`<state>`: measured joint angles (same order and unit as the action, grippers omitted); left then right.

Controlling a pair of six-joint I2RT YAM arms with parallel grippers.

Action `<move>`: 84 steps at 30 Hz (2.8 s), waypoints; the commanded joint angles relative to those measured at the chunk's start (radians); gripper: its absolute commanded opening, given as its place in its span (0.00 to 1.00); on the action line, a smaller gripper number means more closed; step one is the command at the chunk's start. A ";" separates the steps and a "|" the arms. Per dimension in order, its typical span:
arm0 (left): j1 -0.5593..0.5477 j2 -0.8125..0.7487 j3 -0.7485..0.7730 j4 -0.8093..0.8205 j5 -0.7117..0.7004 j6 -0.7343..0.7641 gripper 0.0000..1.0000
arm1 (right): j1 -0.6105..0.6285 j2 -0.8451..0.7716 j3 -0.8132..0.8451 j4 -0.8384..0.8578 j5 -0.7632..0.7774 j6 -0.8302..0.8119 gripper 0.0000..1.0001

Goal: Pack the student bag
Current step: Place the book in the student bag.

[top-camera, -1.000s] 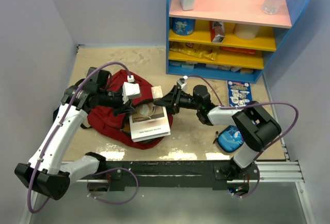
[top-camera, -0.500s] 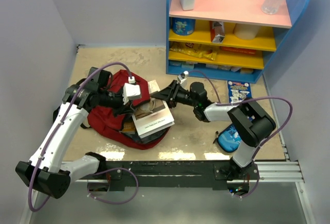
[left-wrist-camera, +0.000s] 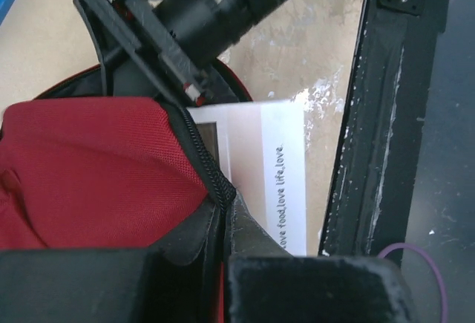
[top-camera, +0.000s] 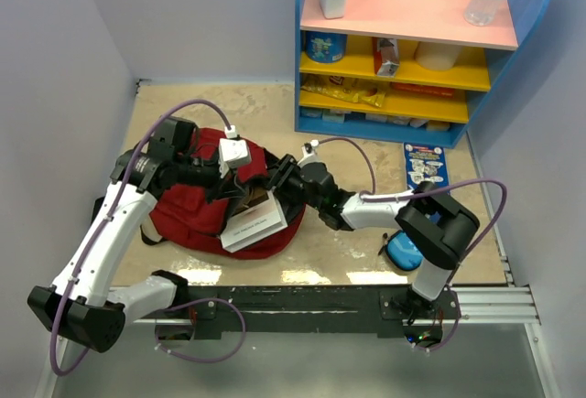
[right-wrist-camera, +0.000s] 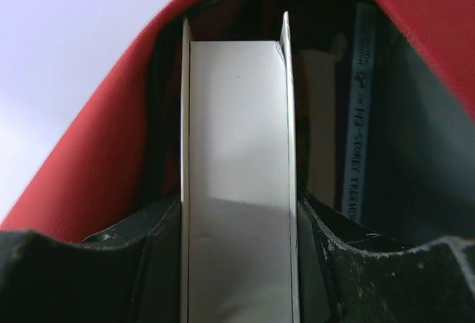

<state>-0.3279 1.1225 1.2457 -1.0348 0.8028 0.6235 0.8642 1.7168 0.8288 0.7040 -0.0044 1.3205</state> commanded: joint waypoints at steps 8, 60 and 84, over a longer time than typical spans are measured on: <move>-0.008 0.014 0.041 -0.074 0.210 0.047 0.00 | -0.002 0.090 0.064 0.086 0.190 0.062 0.00; -0.008 0.003 0.040 -0.036 0.134 0.031 0.00 | 0.141 -0.129 0.095 -0.653 0.365 -0.354 0.41; -0.008 0.023 0.031 -0.024 0.134 0.045 0.00 | 0.196 0.038 0.286 -0.583 0.211 -0.392 0.30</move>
<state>-0.3286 1.1519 1.2469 -1.0969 0.8856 0.6655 1.0523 1.7641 1.0847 0.0940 0.2565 0.9463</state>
